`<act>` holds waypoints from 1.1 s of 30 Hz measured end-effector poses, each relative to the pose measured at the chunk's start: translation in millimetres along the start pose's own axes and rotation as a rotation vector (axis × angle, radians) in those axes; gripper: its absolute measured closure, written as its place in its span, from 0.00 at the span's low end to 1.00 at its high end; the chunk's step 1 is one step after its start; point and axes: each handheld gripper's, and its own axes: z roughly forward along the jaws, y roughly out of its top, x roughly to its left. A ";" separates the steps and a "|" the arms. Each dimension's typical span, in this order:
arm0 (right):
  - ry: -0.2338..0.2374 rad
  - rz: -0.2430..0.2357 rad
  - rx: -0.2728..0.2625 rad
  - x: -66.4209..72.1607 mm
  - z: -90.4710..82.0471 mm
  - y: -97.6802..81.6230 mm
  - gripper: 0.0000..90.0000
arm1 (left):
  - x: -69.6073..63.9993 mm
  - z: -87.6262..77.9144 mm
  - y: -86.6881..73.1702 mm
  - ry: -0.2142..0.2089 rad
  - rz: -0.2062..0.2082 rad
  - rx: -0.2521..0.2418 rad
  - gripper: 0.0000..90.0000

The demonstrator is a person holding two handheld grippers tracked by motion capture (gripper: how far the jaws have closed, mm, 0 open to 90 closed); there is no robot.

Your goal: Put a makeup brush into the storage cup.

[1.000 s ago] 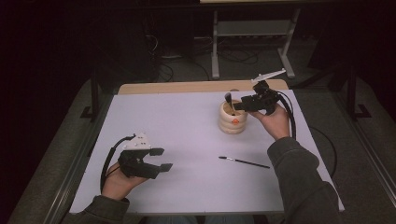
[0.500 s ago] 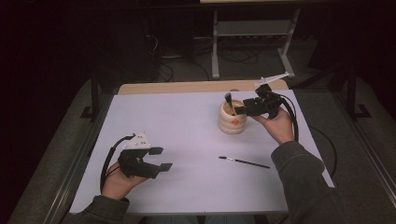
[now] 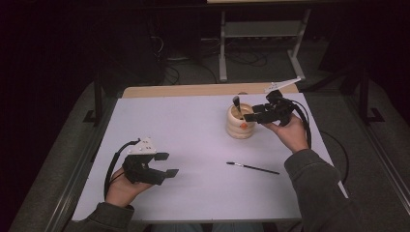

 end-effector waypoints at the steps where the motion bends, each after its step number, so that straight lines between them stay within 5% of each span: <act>1: 0.000 -0.003 0.000 0.3 -0.5 -0.4 0.43 | -0.1 -0.2 0.1 0.000 0.001 0.000 0.36; 33: 0.018 -0.076 0.107 25.5 -5.9 -36.0 0.41 | -0.4 -3.5 -1.2 0.018 -0.014 -0.021 0.34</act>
